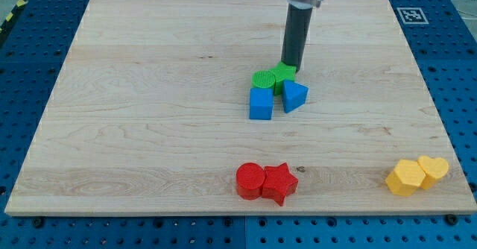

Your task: Move your arm to the bottom side of the yellow heart

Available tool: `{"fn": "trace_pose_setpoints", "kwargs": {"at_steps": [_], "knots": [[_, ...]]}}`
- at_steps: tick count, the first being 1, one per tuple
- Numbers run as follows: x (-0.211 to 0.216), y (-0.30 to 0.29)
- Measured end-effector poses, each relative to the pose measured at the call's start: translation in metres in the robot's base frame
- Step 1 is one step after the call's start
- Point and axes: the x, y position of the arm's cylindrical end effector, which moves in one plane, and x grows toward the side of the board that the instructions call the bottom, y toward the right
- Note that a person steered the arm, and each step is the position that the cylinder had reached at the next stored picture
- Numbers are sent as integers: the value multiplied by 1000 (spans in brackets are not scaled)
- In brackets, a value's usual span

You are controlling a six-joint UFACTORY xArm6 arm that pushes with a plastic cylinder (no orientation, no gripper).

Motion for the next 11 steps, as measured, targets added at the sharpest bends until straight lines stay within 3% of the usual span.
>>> {"fn": "trace_pose_setpoints", "kwargs": {"at_steps": [1, 2, 3, 5, 6, 7, 10, 11], "knots": [[-9, 3], [-48, 29], [-72, 89], [-43, 247], [-42, 251], [-18, 251], [190, 251], [215, 246]]}}
